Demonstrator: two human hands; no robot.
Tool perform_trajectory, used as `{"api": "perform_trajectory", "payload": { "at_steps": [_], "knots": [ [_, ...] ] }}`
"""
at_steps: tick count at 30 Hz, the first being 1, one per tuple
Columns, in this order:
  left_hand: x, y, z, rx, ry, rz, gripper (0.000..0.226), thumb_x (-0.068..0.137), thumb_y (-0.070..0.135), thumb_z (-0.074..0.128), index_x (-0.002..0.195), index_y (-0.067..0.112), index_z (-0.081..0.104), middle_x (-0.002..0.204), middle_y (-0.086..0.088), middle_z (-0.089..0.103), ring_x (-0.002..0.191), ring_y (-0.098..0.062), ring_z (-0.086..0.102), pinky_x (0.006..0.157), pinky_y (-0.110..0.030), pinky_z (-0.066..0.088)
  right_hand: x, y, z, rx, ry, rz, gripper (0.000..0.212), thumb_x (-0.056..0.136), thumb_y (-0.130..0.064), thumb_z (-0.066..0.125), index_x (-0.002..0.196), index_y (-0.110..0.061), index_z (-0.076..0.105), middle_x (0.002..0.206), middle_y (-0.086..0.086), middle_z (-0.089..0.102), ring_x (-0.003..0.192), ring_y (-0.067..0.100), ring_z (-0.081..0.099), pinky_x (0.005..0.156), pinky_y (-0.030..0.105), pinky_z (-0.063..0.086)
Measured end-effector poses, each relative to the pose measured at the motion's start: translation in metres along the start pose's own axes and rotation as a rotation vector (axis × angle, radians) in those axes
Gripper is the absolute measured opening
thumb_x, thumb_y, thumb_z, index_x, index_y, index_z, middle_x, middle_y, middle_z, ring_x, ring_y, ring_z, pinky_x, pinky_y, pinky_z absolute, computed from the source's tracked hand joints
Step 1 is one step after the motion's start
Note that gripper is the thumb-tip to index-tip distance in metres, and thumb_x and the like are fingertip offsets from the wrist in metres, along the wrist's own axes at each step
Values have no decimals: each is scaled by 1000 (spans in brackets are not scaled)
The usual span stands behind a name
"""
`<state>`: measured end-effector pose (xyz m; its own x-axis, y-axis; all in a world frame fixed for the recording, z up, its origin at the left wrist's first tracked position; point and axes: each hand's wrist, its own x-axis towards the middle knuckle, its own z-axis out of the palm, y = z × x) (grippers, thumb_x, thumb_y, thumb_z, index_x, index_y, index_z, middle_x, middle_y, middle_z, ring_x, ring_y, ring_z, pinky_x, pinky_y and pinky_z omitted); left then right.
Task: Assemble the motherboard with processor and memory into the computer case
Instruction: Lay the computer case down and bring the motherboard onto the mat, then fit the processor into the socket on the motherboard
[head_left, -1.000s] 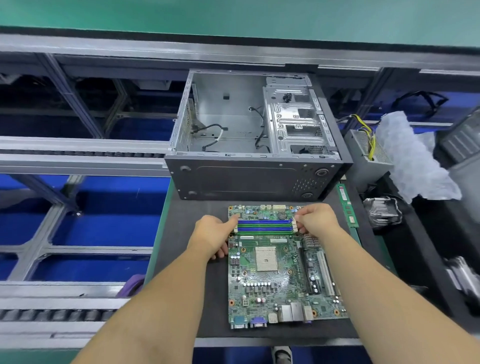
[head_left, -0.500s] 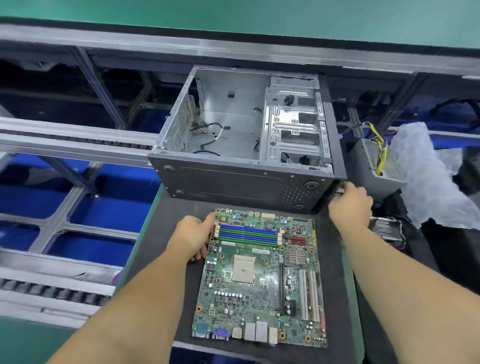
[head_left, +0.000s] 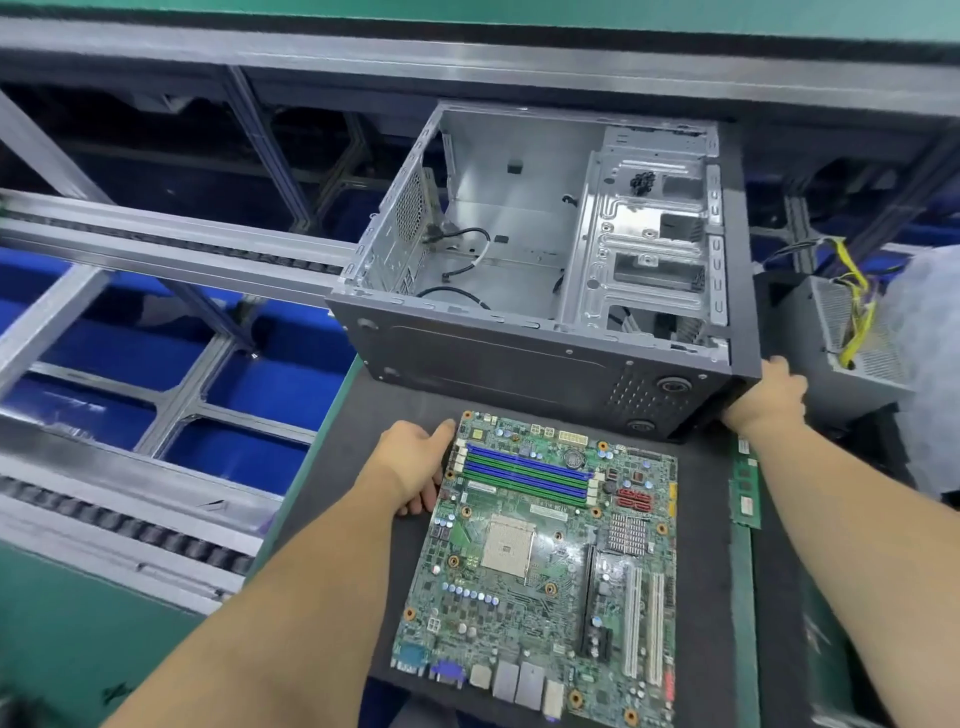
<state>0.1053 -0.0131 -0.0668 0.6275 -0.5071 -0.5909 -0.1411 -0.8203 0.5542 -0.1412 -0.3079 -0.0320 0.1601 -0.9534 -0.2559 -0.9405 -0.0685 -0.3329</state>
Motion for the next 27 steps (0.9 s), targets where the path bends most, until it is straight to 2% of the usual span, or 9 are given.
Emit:
{"api": "perform_trajectory", "payload": {
  "at_steps": [8,11,14,17,20,22,24,25,27],
  "knots": [
    [1,1,-1,-25,-12,5,65,97,55,38,66,3,63,51,-17,65,29,-21,47,35,-22,38,3,1,-5,-117,22,77,34,95,-13,58,125,4,56,135,28,43,126,48,38,100,50,40],
    [1,2,-1,-32,-17,-3,64,97,54,38,67,4,63,52,-17,66,29,-21,46,35,-23,39,-2,4,-11,-23,77,98,19,89,-12,64,104,1,65,124,29,51,115,49,50,97,49,46],
    [2,2,-2,-31,-26,-5,64,97,54,37,68,3,64,53,-18,66,29,-21,47,35,-24,40,-16,7,-17,213,194,141,11,80,-10,70,71,-6,65,99,25,66,98,43,62,82,39,50],
    [3,4,-2,-21,-34,3,66,96,55,36,68,3,65,54,-17,66,29,-21,48,36,-24,43,-42,11,-19,523,306,276,12,80,-21,77,79,-13,69,83,9,70,93,34,67,75,30,44],
    [3,5,-1,-25,-16,45,66,95,55,37,67,2,66,52,-17,66,30,-21,50,37,-26,44,-77,1,-14,949,412,536,22,75,-24,76,68,-15,57,67,-4,57,77,27,63,64,33,43],
    [0,4,0,-37,1,73,64,95,52,37,68,2,66,51,-16,66,31,-21,53,38,-27,47,-104,-5,-10,1234,449,680,29,74,-21,77,71,-17,49,81,2,62,65,20,60,54,31,47],
    [-9,3,3,-29,70,94,60,94,48,36,65,4,64,49,-11,65,36,-21,58,46,-31,54,-128,-8,-4,1379,326,625,23,85,-14,73,83,-17,51,111,13,65,63,6,60,51,21,49],
    [-15,3,5,-11,141,105,57,93,46,36,61,7,61,50,-8,65,39,-22,61,52,-32,56,-136,-9,0,1455,235,585,16,91,-10,68,91,-17,54,123,16,62,66,1,60,55,17,51],
    [-24,4,10,16,310,129,48,92,42,36,58,11,53,57,-8,64,51,-28,62,59,-33,53,-159,-14,6,1557,128,611,11,91,-6,68,97,-10,60,120,16,67,75,10,64,68,25,56]
  ]
}}
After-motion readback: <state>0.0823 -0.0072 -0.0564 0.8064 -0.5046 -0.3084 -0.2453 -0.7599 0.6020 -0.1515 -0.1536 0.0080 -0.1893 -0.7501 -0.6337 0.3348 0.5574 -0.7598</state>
